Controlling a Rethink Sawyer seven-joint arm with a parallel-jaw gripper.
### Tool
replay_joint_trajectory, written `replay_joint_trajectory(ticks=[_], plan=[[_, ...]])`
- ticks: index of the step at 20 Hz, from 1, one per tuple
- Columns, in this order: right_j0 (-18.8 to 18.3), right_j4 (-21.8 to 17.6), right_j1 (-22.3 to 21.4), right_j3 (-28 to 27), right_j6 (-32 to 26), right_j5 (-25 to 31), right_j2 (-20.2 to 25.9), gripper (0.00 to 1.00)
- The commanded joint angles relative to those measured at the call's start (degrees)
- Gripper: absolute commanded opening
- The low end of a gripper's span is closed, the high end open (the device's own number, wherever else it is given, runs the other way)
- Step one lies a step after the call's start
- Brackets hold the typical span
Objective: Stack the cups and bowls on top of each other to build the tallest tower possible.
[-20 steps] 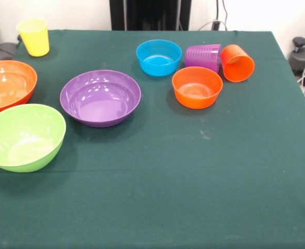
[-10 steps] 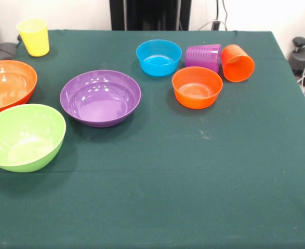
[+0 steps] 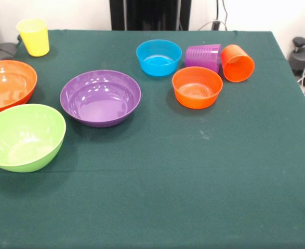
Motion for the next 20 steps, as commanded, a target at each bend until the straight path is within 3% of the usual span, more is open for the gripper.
replay_joint_trajectory(ticks=[1, 10, 20], plan=[[5.2, 4.3, 1.1, 0.4, -1.8, 6.9, 10.0, 1.0], [9.9, 5.2, 0.7, 2.4, -3.4, 7.6, 10.7, 1.0], [14.7, 7.2, 0.5, 2.2, -1.1, 6.5, 9.3, 1.0]])
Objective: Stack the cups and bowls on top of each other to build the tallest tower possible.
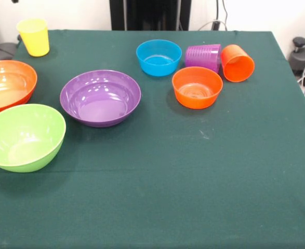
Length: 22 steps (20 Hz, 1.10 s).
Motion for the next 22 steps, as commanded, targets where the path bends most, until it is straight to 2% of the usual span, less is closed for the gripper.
replay_joint_trajectory(ticks=[1, 5, 11, 13, 16, 22], plan=[[3.7, 4.7, 0.2, 2.3, -0.9, 6.0, 9.0, 1.0], [5.1, 5.8, -1.0, 2.9, -1.1, 4.5, 7.9, 1.0], [6.3, 7.6, -0.2, 3.1, 0.7, 3.7, 7.7, 1.0], [6.7, 9.8, -0.3, 2.8, 2.1, 7.3, 7.1, 1.0], [7.7, 9.3, -0.4, 2.6, 2.1, 4.4, 6.6, 1.0], [8.8, 10.0, 0.7, 0.5, 2.5, 5.0, 6.9, 1.0]])
